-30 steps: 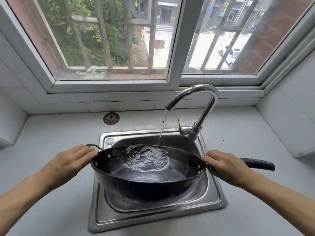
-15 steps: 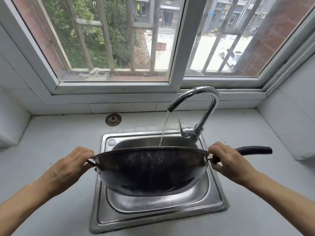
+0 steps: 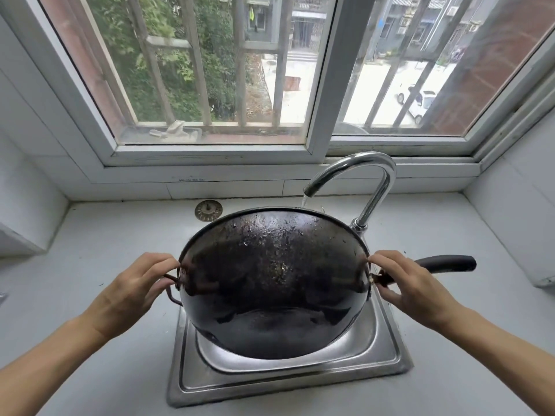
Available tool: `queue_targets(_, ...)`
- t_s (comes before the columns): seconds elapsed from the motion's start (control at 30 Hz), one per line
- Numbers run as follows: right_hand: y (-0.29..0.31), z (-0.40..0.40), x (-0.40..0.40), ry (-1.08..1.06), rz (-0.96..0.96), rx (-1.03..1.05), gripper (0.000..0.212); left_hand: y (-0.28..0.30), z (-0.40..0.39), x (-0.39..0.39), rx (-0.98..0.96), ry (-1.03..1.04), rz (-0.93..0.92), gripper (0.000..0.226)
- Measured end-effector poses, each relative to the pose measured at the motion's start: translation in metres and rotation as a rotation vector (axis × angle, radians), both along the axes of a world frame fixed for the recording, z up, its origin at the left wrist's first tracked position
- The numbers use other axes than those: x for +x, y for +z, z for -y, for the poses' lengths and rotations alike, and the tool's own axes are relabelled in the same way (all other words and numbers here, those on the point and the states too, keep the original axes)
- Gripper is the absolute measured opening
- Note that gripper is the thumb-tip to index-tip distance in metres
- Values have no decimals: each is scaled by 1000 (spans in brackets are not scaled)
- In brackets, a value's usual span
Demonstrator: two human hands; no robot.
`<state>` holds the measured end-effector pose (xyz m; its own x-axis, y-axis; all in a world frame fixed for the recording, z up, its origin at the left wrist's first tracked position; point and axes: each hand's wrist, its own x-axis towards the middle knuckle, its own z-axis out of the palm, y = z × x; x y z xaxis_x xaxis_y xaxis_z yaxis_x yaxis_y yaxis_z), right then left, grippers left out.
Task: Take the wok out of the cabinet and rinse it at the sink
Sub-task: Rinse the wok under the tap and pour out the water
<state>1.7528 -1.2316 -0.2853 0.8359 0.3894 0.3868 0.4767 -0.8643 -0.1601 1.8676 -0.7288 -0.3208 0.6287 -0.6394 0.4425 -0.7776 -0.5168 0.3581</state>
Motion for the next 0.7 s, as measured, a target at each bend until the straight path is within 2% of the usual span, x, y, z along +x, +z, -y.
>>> queue_targets(0.07,1,0,-2,-1,37,-17,46,0,1,-2,-10,1,7,29)
queue_targets(0.23,-1,1,-6,-18,85,-39,48,0,2,-2,-40,49,29,31)
queue_targets(0.43,-10,7,0,-9,-52,-40,61,-5,5,-2,-44,86,-86,37)
queue_targets(0.6,-19,6,10,-55,-137,-40,80,-14,12,2,-30,106,-136,42)
queue_targets(0.7,-30,8,17,-78,-160,-56,81,-22,16,7,-29,130,-152,43)
